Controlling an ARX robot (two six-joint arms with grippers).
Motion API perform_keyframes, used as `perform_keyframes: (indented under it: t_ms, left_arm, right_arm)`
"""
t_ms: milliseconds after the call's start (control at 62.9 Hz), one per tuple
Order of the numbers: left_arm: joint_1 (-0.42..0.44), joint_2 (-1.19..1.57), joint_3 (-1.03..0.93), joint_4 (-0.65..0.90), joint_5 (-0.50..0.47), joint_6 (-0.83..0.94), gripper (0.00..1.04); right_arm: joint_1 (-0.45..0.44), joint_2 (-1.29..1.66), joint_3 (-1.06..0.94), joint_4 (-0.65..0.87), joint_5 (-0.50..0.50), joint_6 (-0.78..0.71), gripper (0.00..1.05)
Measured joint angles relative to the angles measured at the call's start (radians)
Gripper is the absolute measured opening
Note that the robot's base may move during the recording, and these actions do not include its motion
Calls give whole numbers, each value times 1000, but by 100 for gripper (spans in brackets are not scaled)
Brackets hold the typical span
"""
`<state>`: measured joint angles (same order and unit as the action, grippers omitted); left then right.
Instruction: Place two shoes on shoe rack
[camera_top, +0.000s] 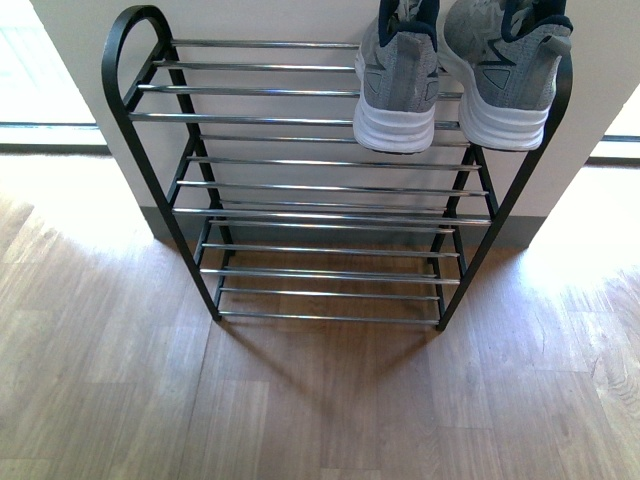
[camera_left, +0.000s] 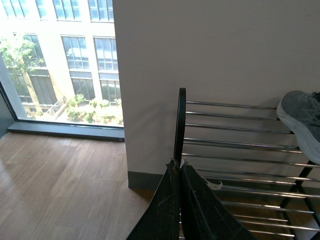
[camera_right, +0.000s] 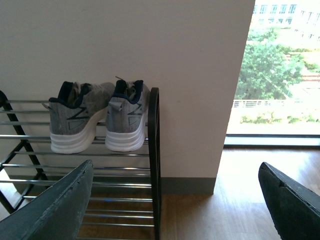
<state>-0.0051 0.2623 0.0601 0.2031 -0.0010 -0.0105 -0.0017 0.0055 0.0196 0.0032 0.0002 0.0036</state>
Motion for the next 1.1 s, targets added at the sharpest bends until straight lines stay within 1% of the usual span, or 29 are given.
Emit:
perform_keyframes:
  t_ms: [302, 318, 350, 413, 874, 953, 1001, 1096]
  left_arm:
    - [2, -95, -45, -37, 1, 2, 1]
    - [2, -108, -45, -51, 1, 2, 1]
    - [2, -164, -45, -134, 1, 2, 1]
    - [2, -229, -45, -193, 1, 2, 1]
    - [2, -246, -45, -203, 1, 2, 1]
    - [2, -246, -45, -203, 1, 2, 13]
    - [2, -246, -45, -203, 1, 2, 24]
    - [2, -246, -45, -203, 1, 2, 40]
  right_arm:
    - [0, 0, 0, 0, 0, 0, 96]
    - [0, 0, 0, 0, 0, 0, 96]
    - [0, 0, 0, 0, 0, 0, 96]
    - [0, 0, 0, 0, 0, 0, 96]
    - [0, -1, 0, 0, 0, 0, 96]
    - [0, -1, 0, 0, 0, 0, 96]
    - [0, -1, 0, 0, 0, 0, 96]
    - [0, -1, 0, 0, 0, 0, 96]
